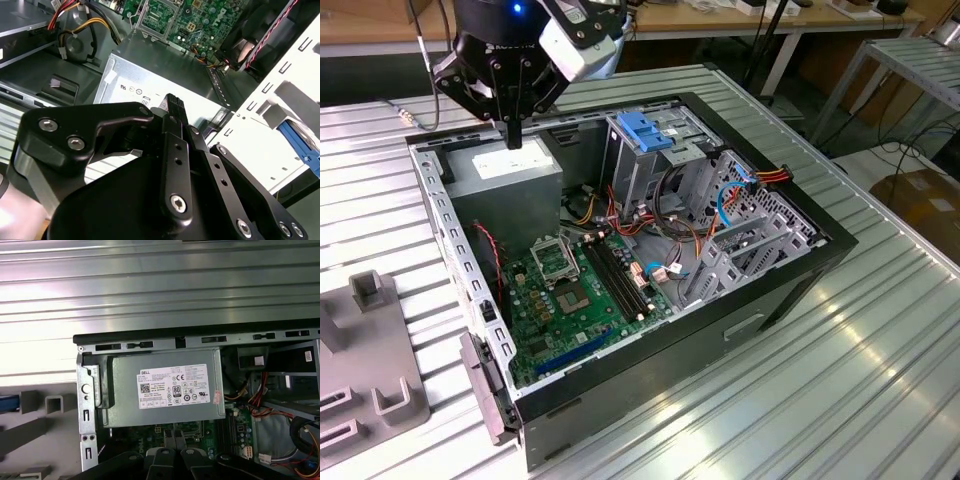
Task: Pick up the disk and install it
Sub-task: 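Reach for the disk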
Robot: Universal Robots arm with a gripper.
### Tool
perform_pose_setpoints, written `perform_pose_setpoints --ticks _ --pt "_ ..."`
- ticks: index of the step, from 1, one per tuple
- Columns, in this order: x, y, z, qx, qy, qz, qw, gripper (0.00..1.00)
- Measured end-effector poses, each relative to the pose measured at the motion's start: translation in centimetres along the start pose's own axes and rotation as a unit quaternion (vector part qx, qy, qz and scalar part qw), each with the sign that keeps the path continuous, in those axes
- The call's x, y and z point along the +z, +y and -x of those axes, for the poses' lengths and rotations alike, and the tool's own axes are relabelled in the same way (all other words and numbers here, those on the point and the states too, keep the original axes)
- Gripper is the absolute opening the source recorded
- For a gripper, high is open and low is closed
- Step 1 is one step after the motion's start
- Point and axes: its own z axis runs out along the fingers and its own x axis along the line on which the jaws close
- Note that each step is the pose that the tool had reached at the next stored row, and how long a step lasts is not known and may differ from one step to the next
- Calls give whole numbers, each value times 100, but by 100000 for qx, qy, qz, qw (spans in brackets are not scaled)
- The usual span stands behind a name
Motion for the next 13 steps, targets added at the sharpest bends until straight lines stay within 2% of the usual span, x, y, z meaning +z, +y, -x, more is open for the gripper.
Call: perform_pose_setpoints --ticks 7,13 --pt "-1 -3 -35 0 -1 3 100000 10" --pt "-3 -8 -113 2 1 -2 100000 10"
